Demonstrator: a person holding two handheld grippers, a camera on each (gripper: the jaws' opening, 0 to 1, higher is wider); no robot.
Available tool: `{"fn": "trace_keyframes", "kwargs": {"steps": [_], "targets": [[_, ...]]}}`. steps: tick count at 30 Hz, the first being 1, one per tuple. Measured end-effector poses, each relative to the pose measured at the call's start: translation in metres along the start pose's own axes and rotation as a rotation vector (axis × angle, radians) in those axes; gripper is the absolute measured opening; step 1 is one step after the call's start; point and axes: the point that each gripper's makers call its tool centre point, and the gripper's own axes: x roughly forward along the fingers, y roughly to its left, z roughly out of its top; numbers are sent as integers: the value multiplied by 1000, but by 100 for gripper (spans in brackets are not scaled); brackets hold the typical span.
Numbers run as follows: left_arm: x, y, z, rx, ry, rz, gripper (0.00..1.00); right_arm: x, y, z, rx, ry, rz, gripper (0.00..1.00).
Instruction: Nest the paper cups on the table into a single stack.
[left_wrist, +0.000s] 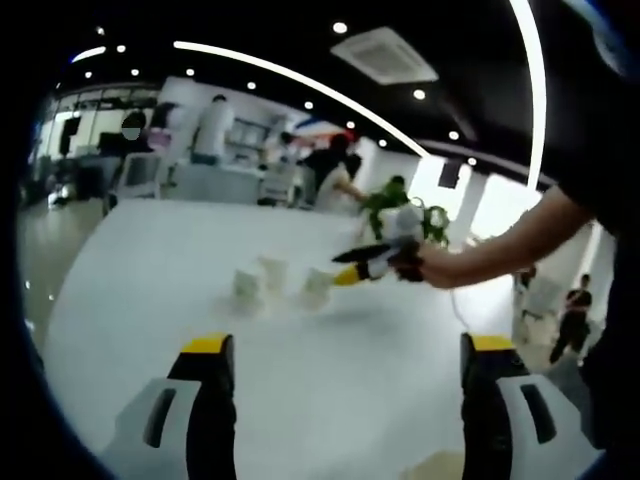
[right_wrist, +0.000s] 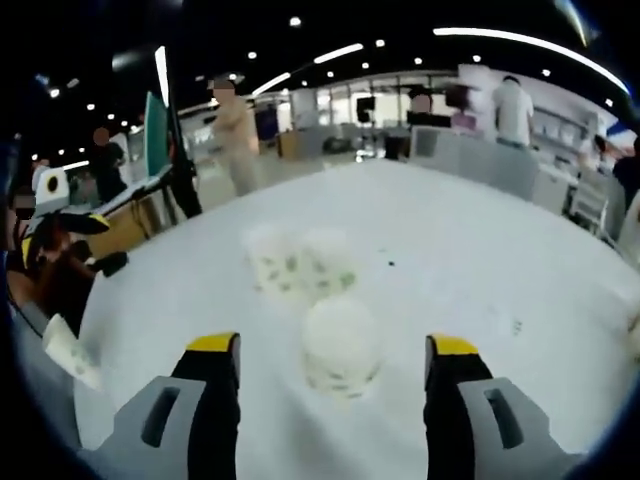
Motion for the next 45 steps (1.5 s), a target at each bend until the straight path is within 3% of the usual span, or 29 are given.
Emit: {"fn": "trace_keyframes", "kwargs": {"steps": [8, 13, 21, 32, 42, 45], "targets": [[0, -1, -2, -7, -4, 3, 92, 7, 6, 4, -4, 2, 11, 64], [-2, -2, -5, -4, 8, -2, 92, 14, 4, 3, -54, 34, 15, 59], [-10, 1, -8, -3, 25, 5, 92, 17, 10, 0, -95, 54, 56, 35], [-14, 4, 1, 13, 20, 15, 91, 14, 14, -2, -107, 68, 67, 35], [-15, 2, 10, 29, 18, 13, 92, 1, 5, 1, -95, 59, 52, 35], [-17, 1, 15, 20, -9, 12, 92, -5, 6, 4, -77, 48, 49, 35]]}}
